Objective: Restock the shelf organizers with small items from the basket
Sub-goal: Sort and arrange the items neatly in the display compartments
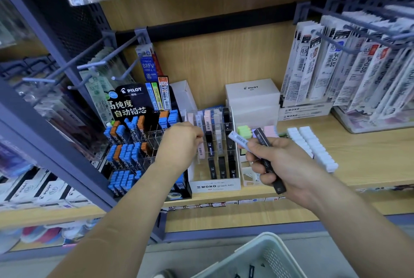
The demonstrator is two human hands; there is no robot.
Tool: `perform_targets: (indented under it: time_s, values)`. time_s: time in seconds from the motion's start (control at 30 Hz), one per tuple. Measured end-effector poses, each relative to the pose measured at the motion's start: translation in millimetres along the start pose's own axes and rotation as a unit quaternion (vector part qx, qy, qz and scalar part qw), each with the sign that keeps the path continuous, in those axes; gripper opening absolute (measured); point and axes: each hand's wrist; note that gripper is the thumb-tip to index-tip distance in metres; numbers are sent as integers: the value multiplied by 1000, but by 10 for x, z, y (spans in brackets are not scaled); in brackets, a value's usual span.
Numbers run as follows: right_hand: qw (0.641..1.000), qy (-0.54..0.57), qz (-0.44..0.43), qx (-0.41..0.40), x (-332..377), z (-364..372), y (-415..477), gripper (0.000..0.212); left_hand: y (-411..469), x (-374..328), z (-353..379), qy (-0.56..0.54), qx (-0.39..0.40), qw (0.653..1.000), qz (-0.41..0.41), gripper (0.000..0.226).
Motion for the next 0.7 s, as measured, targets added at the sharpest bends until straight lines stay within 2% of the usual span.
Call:
perform_targets:
  time_s: [0.17, 0.23, 0.27, 0.33, 0.37, 0.43, 0.5, 0.6, 0.7]
  values:
    - [1000, -5, -25, 11, -7, 6, -14, 13, -7, -52, -62, -1, 4, 1000, -28, 19]
    - [999, -7, -34, 7, -6, 6, -12, 10, -10, -177, -172, -98, -23, 993, -66, 18]
    - [999, -7, -37, 4, -4, 10, -9, 9, -25, -280, -257, -205, -25, 974, -95, 15]
    - [999, -5, -40, -2, 0, 22, 2, 8, -91, -501, -422, -430, 31, 893, -129, 13]
    - [999, -4, -42, -5, 2, 29, 8, 8, -133, -590, -472, -470, 69, 872, -121, 13]
    - [999, 3, -42, -10, 8, 45, 13, 11, -215, -692, -489, -460, 120, 875, -88, 8]
    - [999, 31, -30, -17, 19, 58, 13, 15, -240, -703, -474, -467, 129, 869, -99, 10]
    - [993, 113, -3, -25, 53, 53, 6, 26, -226, -641, -479, -490, 144, 850, -130, 21]
    - [990, 140, 11, -23, 80, 47, -10, 35, -243, -606, -466, -509, 187, 834, -100, 39]
Point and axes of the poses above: each hand's wrist, its own y-axis towards the middle knuckle, its own z-axis out of the palm, x = y × z, and after that the axes turned 1 degree about -x, right-handed
